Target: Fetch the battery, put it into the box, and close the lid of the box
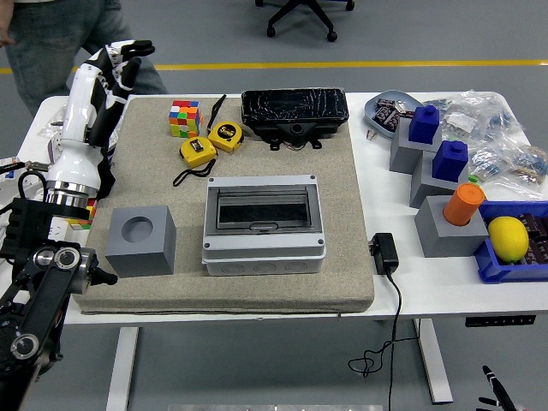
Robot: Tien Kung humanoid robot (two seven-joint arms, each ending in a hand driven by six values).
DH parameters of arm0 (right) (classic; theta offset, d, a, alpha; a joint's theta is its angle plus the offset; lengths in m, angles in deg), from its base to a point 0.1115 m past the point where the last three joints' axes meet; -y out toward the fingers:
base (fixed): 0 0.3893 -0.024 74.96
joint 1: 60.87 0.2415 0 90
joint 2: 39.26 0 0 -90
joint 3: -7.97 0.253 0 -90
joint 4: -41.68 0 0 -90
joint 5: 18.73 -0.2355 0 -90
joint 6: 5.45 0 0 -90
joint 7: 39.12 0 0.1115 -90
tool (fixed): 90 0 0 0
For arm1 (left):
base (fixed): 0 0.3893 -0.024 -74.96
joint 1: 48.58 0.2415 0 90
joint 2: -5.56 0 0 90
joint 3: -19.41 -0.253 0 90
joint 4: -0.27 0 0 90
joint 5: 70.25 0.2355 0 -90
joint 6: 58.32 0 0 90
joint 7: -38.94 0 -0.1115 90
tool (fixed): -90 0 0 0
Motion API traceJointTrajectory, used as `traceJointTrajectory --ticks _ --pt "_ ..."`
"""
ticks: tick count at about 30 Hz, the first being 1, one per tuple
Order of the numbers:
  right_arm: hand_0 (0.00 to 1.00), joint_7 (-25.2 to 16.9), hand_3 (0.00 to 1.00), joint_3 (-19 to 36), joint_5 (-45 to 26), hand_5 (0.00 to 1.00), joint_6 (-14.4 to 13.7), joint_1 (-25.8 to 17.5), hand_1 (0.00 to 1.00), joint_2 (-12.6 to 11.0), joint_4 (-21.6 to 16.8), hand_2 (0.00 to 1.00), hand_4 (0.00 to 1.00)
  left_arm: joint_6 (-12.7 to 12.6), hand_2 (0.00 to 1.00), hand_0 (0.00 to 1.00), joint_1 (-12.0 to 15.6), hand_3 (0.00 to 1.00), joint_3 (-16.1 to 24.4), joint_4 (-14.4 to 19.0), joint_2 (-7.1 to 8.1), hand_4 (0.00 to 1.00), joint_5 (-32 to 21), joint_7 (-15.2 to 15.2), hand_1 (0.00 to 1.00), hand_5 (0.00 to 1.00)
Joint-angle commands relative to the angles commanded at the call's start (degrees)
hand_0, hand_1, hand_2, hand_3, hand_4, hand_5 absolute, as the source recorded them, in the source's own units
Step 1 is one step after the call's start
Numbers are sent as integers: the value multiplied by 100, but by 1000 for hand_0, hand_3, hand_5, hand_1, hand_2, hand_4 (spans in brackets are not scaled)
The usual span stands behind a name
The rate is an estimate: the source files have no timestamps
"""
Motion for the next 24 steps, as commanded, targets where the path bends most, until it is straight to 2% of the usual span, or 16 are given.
traceJointTrajectory --ticks 3,4,9,10,15,16,17,21,22,24 --pt "835 -38 771 107 68 998 -79 7 730 11 0 726 998 108 936 937 177 895 150 -72 57 998 -708 -97 995 998" --pt "938 -60 820 141 84 998 -118 6 828 15 0 786 998 133 998 998 241 998 190 -93 82 998 -968 -143 998 998" --pt "938 -154 820 337 285 998 -254 3 828 7 0 786 998 127 998 998 573 998 498 -182 177 998 -2043 -584 998 998" --pt "959 -167 844 356 286 998 -269 -11 869 8 0 818 998 156 998 956 650 991 564 -194 208 998 -1921 -677 998 998" --pt "959 -170 844 490 425 998 -286 -46 869 17 0 818 998 197 998 956 645 991 719 -298 218 998 -1296 -759 998 998" --pt "955 -175 842 434 381 998 -265 -48 863 11 0 815 998 181 903 872 647 883 752 -298 214 998 -1216 -732 946 998" --pt "955 -183 842 323 308 998 -240 -51 863 2 0 815 998 160 903 872 656 883 787 -293 210 998 -1095 -700 946 998" --pt "955 -141 842 261 290 998 -178 -139 863 15 0 815 998 116 903 872 713 883 798 -269 204 998 -1060 -516 946 998" --pt "946 -134 828 276 304 998 -174 -151 845 19 0 803 998 107 809 784 721 792 796 -258 199 998 -1045 -504 856 998" --pt "946 -127 828 287 310 998 -172 -164 845 26 0 803 998 81 809 784 716 792 798 -227 166 998 -1044 -490 856 998"
